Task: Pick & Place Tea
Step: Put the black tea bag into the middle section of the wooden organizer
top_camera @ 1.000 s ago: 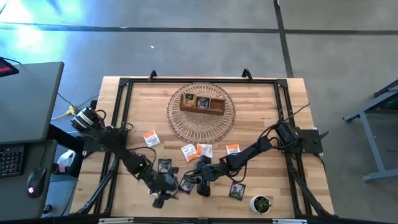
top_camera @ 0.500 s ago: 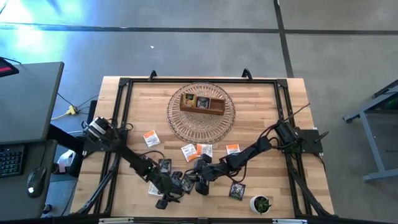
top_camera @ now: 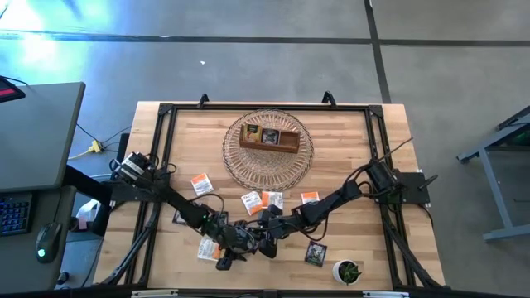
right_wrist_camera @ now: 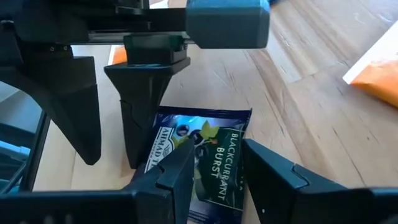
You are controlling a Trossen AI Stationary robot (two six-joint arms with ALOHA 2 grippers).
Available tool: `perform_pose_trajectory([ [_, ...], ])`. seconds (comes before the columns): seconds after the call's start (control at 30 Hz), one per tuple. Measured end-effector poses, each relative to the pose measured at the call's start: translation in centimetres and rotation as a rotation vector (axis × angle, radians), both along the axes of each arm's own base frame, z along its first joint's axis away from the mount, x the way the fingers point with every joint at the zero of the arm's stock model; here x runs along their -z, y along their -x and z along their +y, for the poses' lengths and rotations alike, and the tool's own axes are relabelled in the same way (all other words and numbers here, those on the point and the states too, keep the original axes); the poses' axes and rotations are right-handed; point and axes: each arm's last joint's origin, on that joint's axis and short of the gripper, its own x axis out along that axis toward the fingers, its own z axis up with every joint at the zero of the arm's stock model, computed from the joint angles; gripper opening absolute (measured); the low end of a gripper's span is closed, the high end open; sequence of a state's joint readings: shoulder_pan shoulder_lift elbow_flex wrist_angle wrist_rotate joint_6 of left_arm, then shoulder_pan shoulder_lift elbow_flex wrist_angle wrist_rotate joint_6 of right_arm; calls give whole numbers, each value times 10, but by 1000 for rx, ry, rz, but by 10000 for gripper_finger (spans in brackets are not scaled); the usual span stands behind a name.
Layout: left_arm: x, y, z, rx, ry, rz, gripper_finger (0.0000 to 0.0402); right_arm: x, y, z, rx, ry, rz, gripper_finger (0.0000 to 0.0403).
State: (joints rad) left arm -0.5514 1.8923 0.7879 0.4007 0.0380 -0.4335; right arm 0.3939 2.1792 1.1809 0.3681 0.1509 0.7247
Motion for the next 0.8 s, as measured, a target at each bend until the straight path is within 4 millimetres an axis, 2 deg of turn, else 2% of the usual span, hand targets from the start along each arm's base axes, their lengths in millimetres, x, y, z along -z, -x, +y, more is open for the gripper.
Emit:
perform_pose_trajectory([
  [0.23,1,0,1,14,-30,-19,152,-3,-2,2,-64,3,-50,133],
  [0.4,1,0,1,11,-41,-26,152,2,2,-1,-10,65,23,121],
  [0.57,1,0,1,15,-39,-25,152,3,3,-2,23,78,35,81],
  [0.73,1,0,2,10,-45,-27,152,4,3,-3,7,116,32,16],
  [0.8,1,-1,2,6,-46,-29,152,4,3,-3,5,136,29,7],
])
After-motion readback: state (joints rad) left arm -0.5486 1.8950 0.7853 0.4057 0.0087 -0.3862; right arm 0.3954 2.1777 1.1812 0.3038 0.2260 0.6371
